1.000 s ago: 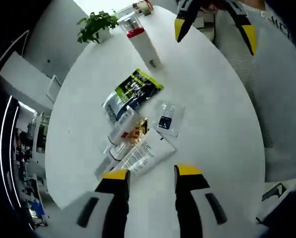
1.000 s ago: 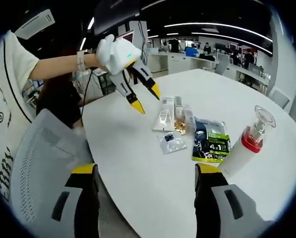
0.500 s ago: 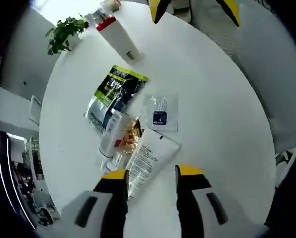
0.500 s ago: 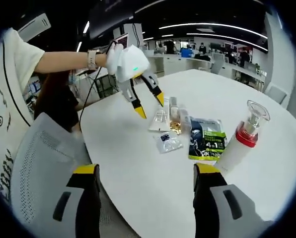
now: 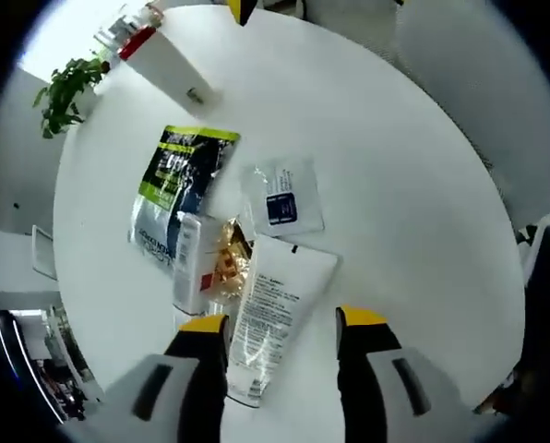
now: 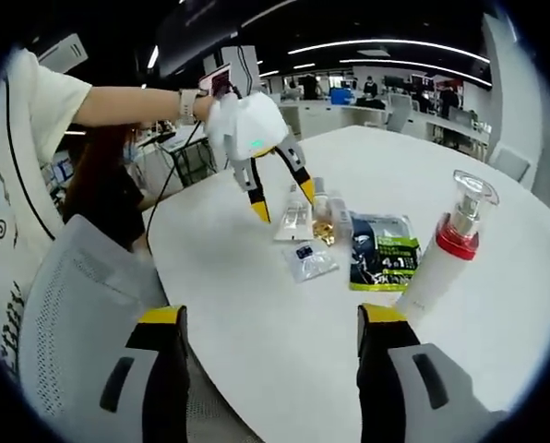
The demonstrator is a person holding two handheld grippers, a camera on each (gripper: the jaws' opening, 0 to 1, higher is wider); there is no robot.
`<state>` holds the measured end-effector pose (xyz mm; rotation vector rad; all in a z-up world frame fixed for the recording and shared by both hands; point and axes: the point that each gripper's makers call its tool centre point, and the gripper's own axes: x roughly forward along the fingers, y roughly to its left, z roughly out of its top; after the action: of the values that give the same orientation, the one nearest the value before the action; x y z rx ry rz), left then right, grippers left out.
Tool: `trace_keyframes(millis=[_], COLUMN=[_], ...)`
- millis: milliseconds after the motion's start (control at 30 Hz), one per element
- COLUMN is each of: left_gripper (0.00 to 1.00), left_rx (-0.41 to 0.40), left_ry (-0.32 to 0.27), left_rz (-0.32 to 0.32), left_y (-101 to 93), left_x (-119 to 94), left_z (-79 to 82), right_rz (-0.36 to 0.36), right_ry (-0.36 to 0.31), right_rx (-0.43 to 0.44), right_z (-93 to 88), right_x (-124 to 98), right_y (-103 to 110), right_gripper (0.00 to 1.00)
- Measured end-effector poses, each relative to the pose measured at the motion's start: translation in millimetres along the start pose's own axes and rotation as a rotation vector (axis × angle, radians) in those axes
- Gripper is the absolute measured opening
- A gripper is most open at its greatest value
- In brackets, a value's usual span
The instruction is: Arrange the skincare products in the storage area until every visible bottle or jar stands upright without overlapping.
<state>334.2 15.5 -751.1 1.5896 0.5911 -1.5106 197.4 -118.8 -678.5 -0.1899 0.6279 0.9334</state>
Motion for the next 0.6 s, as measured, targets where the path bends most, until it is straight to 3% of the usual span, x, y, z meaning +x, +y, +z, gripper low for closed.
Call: trace_keyframes(millis=[333, 600], left_gripper=[0.40, 0.38], left_rx=[0.070, 0.075], left_ry=[0.000, -0.018], left_rz=[-0.092, -0.157], left_y=[-2.8, -4.3], left_x=[12.9, 17.3], left_z=[2.3, 2.8], right_rz=[0.006, 0.011], right_ry=[-0.016, -0.017], right_rx=[0.038, 0.047], right_z=[1.0, -0.1], right_x=[-0.3, -0.2], right_y=[-4.6, -5.7], right_gripper=[0.73, 0.71])
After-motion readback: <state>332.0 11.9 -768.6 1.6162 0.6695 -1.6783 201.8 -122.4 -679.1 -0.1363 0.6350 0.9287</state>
